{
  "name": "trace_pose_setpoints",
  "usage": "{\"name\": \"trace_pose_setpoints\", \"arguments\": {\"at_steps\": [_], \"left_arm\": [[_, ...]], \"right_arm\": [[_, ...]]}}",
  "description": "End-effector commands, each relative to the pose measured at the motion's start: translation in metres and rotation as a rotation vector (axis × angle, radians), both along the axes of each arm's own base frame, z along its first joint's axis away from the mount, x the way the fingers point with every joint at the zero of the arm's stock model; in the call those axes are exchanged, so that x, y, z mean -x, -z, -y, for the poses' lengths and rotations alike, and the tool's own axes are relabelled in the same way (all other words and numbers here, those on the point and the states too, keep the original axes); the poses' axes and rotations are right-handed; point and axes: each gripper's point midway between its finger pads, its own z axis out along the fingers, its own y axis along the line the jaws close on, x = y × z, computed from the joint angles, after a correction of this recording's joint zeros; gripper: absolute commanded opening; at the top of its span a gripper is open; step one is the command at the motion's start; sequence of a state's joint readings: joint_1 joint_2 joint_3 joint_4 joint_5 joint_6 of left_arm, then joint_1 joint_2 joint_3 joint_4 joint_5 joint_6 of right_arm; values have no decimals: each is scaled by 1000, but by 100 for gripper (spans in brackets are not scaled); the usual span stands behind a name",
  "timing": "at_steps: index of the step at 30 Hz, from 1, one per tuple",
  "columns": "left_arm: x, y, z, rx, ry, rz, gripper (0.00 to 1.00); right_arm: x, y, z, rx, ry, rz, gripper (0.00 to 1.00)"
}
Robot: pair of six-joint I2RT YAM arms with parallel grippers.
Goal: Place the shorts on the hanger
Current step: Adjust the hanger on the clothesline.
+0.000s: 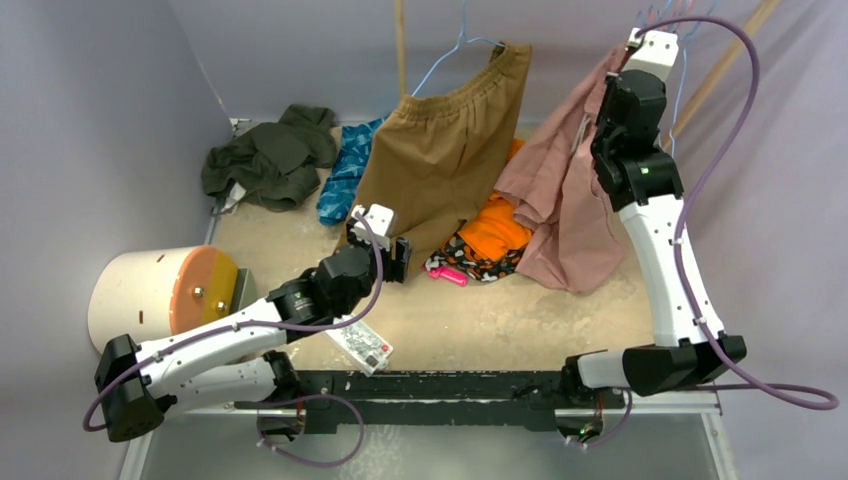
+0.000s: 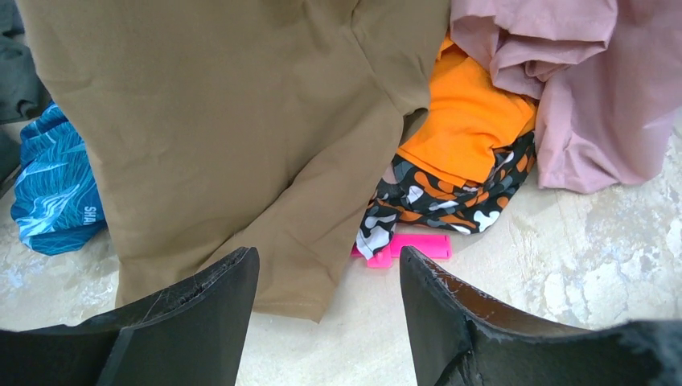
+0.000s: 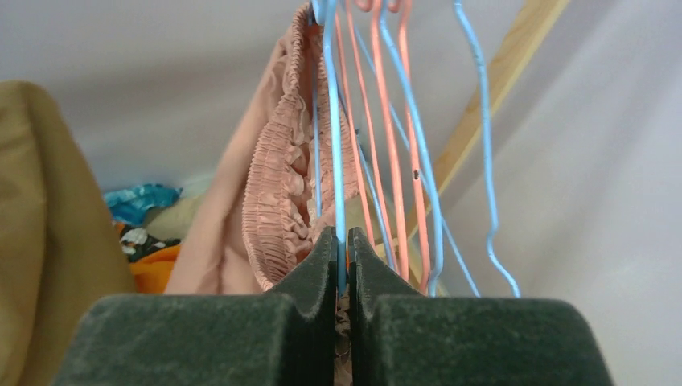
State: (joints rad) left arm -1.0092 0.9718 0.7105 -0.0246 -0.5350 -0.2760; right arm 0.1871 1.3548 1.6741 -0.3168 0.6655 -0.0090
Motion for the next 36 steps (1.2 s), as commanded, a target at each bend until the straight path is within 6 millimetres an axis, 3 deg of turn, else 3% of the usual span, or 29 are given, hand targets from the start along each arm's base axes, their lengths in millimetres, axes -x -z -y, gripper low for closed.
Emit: {"name": "trace_pose_setpoints", "arguments": {"at_steps": [1, 8, 14, 21, 24, 29, 36], "left_arm": [[-2, -29, 0, 88, -21, 44, 64], [0, -29, 4, 103, 3, 32, 63], [1, -30, 6, 110, 12, 29, 64], [3, -29, 9, 118, 28, 20, 64], [4, -29, 11, 120, 35, 16, 63], [4, -30, 9, 119, 33, 17, 63], [5, -29, 11, 119, 42, 11, 64]], "right_arm": [[15, -39, 37, -4, 154, 132, 0], [18, -45, 74, 27, 294, 142, 0], [30, -67, 99, 85, 419, 184, 0], [44, -104, 113, 95, 496, 285, 0], [45, -108, 118, 126, 535, 283, 0], [40, -95, 128, 162, 585, 247, 0], [29, -39, 126, 123, 528, 149, 0]]}}
